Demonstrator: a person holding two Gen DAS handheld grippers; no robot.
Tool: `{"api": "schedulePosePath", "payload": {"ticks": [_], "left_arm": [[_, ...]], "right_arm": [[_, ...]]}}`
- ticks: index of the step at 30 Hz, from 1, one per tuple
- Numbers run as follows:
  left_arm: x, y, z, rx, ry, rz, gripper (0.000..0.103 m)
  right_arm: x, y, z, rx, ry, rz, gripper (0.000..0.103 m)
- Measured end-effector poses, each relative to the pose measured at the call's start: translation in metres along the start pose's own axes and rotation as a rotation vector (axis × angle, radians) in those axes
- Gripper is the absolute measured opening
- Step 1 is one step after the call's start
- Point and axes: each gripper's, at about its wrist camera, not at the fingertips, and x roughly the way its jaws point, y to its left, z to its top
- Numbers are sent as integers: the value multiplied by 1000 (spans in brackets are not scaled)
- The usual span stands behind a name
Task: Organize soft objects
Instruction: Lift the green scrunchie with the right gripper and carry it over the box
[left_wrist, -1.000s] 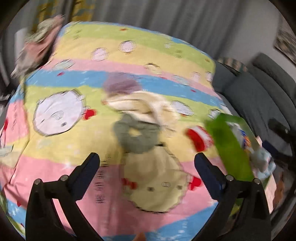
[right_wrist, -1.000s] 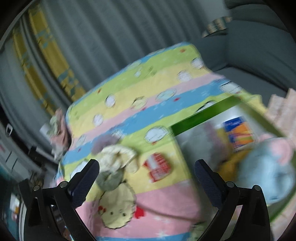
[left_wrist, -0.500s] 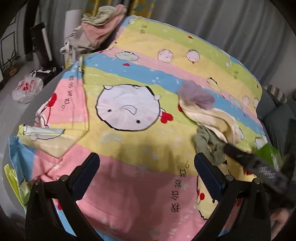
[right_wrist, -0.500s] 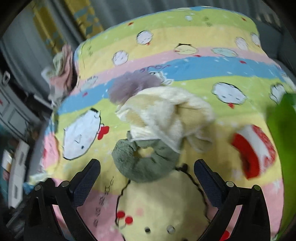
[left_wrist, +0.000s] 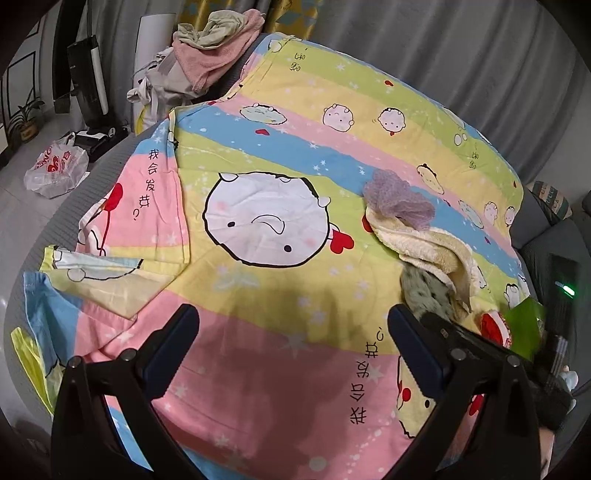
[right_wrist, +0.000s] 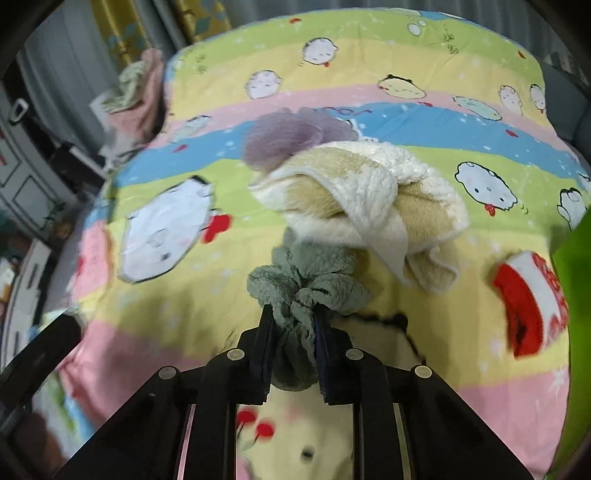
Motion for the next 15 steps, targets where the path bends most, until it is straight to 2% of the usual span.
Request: {"api": "schedulePosePath", "payload": {"ticks": [5, 9, 13, 15], "left_arm": [[-1, 0, -1, -9, 5, -6, 102], [0, -2, -3, -4, 16, -11, 101], [4, -7, -7, -1, 42, -26, 101], [7, -12, -10, 6, 54, -38, 101]], "right_arm": [[-24, 5, -26, -23, 42, 122, 21], [-27, 12, -40, -86, 96, 115, 21], [-34, 6, -51, -117, 129, 148, 21], [-36, -2, -52, -91, 139, 135, 27]]}}
